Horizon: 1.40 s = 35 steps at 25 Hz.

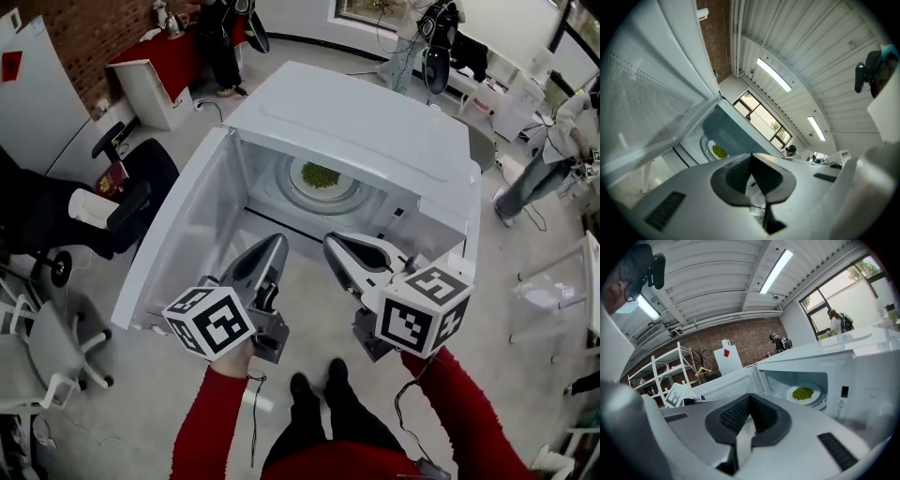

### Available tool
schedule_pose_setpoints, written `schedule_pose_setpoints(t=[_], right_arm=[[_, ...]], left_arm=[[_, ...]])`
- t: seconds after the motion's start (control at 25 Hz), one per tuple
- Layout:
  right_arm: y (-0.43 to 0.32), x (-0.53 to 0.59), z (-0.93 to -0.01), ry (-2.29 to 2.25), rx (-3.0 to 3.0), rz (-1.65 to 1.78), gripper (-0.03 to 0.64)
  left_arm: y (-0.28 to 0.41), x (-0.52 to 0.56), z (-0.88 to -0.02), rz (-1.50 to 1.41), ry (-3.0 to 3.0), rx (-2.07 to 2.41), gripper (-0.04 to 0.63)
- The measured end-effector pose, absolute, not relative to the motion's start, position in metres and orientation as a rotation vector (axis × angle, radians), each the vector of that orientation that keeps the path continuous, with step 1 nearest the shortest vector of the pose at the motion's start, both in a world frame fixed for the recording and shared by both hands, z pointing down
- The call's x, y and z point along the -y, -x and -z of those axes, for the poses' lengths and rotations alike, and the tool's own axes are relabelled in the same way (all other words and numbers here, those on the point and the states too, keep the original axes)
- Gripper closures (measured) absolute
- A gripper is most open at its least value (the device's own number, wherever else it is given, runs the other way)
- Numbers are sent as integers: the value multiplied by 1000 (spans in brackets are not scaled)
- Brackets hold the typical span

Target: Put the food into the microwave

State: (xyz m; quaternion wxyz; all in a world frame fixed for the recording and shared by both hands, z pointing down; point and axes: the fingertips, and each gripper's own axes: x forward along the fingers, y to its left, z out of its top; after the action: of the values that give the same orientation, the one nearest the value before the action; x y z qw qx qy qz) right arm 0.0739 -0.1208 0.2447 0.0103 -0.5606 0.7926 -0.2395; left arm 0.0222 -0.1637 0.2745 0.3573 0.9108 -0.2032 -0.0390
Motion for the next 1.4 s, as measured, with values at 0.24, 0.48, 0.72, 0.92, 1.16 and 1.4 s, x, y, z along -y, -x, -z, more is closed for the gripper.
schedule_pose_setpoints(t=[0.24, 0.48, 0.72, 0.92, 1.16, 1.4], right_arm=[[-69, 75, -255, 1730, -2429, 833, 603], [-58, 23, -272, 1729, -2437, 885, 603], [-59, -11, -273, 1752, -2439, 851, 603], [-60, -24, -276, 1768, -2431, 833, 603], [-67, -42, -279, 1770, -2417, 817, 603], [-77, -53, -281, 1765, -2408, 802, 603]], left_arm=[[-8, 118, -273, 0, -2458, 559, 584], [7, 67, -280, -105, -2549, 578, 584], [14, 34, -283, -149, -2586, 595, 584], [11, 15, -286, -112, -2589, 616, 584], [9, 1, -281, -114, -2634, 672, 584], [6, -9, -275, -123, -2683, 716, 584]])
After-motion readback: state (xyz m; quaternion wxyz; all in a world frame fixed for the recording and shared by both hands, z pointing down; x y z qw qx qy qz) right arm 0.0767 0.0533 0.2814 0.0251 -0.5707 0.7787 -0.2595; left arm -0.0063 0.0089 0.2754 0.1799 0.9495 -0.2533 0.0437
